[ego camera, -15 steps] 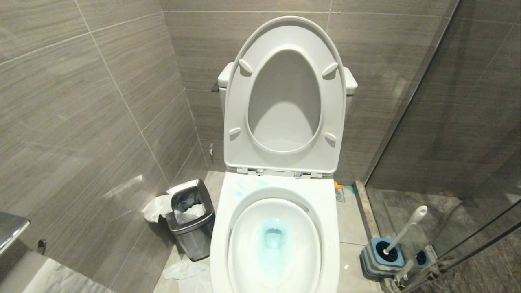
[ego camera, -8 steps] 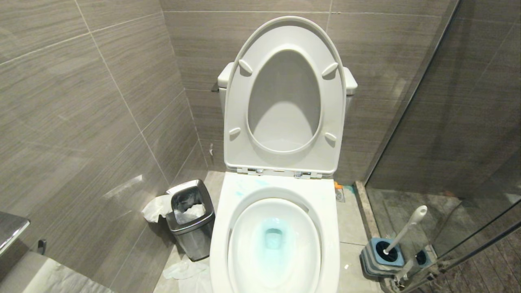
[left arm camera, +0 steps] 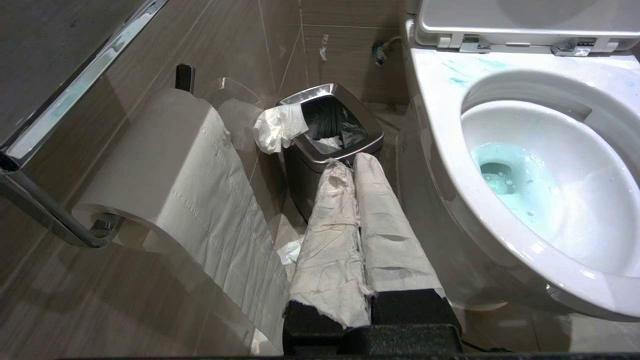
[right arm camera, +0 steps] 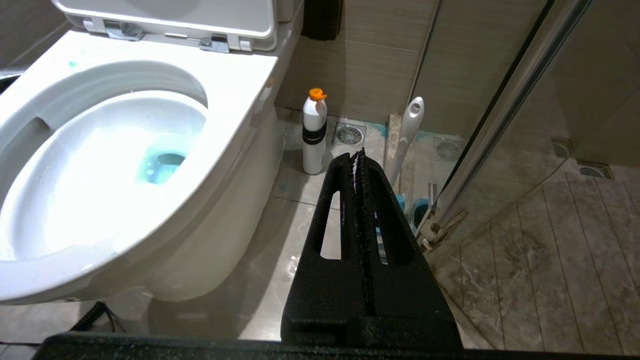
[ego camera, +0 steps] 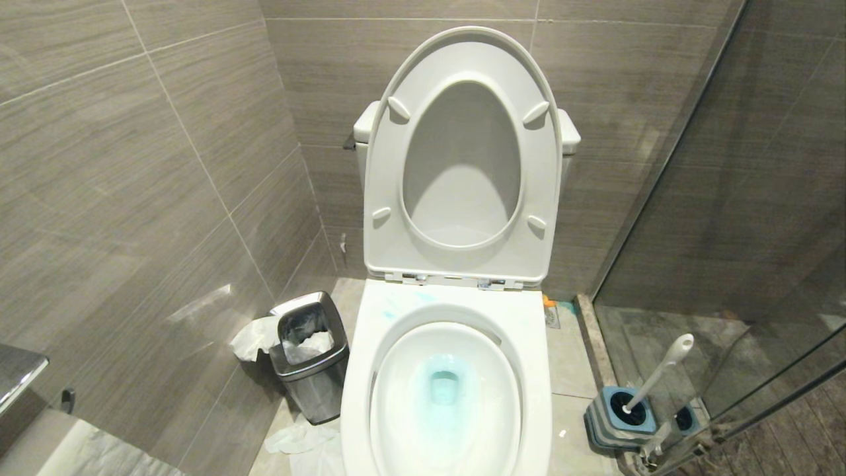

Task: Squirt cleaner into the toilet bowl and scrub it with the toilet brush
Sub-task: Flush the toilet

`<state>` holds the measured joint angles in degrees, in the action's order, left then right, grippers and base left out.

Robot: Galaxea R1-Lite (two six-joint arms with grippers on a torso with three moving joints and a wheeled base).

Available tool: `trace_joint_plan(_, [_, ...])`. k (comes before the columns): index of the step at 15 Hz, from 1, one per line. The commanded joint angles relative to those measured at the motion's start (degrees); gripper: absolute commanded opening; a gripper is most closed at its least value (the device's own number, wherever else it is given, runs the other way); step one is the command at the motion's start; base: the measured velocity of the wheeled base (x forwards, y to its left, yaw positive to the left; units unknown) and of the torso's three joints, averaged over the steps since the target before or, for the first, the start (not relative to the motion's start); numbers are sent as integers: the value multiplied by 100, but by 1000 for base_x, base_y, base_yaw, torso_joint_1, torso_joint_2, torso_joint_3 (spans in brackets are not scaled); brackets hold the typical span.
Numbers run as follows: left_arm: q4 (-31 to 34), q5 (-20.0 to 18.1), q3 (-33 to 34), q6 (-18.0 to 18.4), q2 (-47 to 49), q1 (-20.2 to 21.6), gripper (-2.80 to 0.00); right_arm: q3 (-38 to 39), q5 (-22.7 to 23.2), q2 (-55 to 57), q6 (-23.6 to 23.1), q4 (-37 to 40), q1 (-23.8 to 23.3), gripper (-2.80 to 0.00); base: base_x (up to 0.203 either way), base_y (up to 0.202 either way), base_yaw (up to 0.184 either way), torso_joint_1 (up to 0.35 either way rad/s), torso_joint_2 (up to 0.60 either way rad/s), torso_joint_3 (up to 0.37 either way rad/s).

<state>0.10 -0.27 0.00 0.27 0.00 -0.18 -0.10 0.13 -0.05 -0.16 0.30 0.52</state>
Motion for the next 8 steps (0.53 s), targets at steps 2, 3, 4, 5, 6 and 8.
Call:
trace_joint_plan(2, [-1,-4,1,13,5,1,-280,1,-22,6,-72,5,0,-280,0,0,0,0,0,0])
trace_joint_plan(3, [-1,-8,0,23,9,1,-280,1,-22,14,-54,-4,0,-280,0,0,0,0,0,0])
trace_joint_plan(4, [-1,0,0,32,8,3,-280,1,-22,14,-46,-4,6,-280,0,0,0,0,0,0])
trace_joint_plan(5, [8,0,0,43,0,1,-280,1,-22,14,-46,-4,0,-280,0,0,0,0,0,0])
trace_joint_plan(6, [17,0,0,43,0,9,-280,1,-22,14,-37,-4,0,-280,0,0,0,0,0,0])
trace_joint_plan(8, [22,-43,-13,157,0,11,-280,1,-22,14,-37,-4,0,-280,0,0,0,0,0,0])
